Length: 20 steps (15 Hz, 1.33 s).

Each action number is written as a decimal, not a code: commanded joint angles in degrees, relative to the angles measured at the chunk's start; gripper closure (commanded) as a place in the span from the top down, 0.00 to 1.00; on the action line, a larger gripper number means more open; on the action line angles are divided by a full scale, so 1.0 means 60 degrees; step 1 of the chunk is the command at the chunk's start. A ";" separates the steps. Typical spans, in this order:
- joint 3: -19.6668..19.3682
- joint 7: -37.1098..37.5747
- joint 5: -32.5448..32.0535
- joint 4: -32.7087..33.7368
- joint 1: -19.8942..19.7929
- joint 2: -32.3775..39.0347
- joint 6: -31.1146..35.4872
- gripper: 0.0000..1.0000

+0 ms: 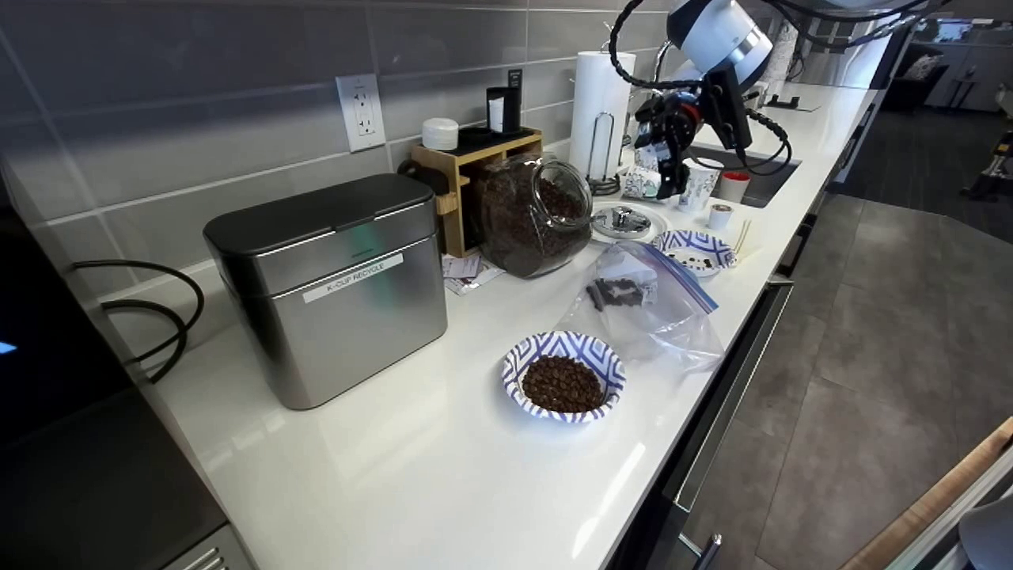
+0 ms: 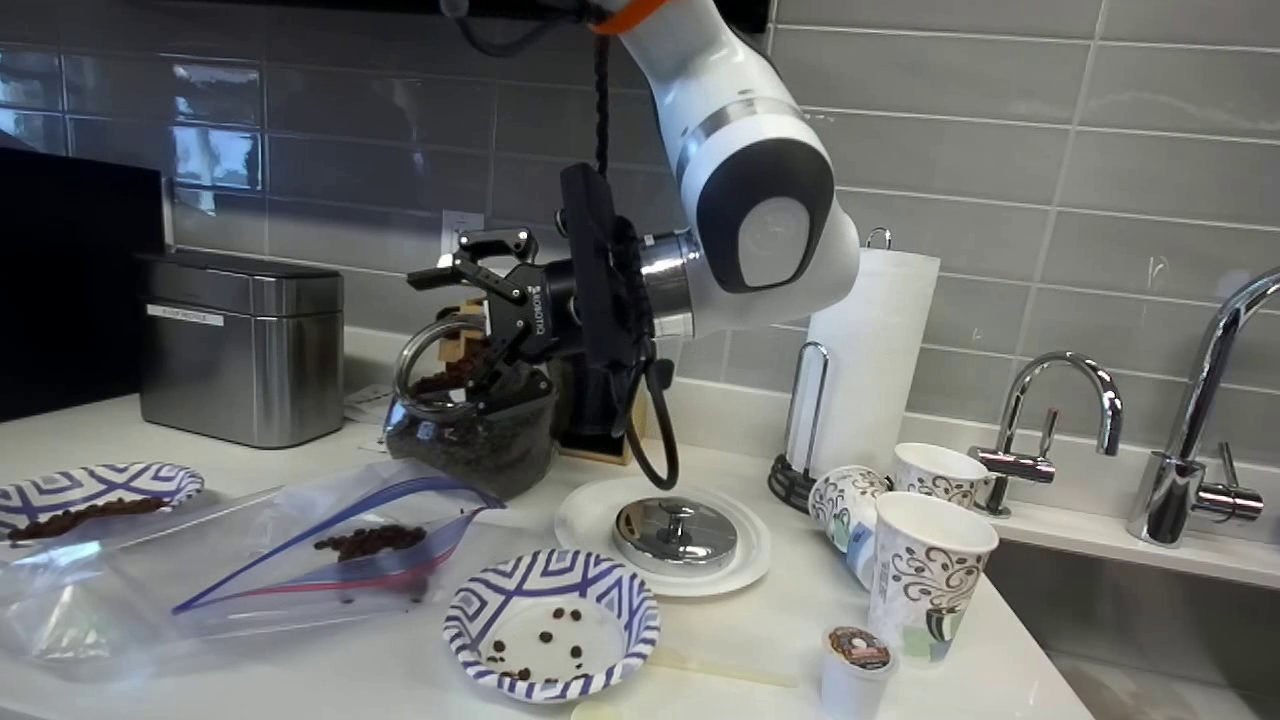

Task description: Put some of the contents in the jar on the plate

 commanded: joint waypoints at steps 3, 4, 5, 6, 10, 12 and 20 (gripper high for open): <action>-0.0080 -0.1388 -0.0735 -0.1330 0.0019 -0.1615 0.1117 1.00; -0.0098 -0.1453 -0.0847 -0.1497 0.0045 -0.1850 0.1369 1.00; -0.0110 -0.1523 -0.1031 -0.1662 0.0078 -0.2100 0.1612 1.00; -0.0100 -0.1595 -0.1204 -0.1812 0.0094 -0.2348 0.1827 1.00; -0.0095 -0.1416 -0.1840 -0.2747 0.0306 -0.3537 0.3500 1.00; -0.0062 -0.1427 -0.1965 -0.3161 0.0328 -0.4034 0.4078 1.00; -0.0060 -0.2093 -0.2377 -0.4602 0.0514 -0.5680 0.5682 1.00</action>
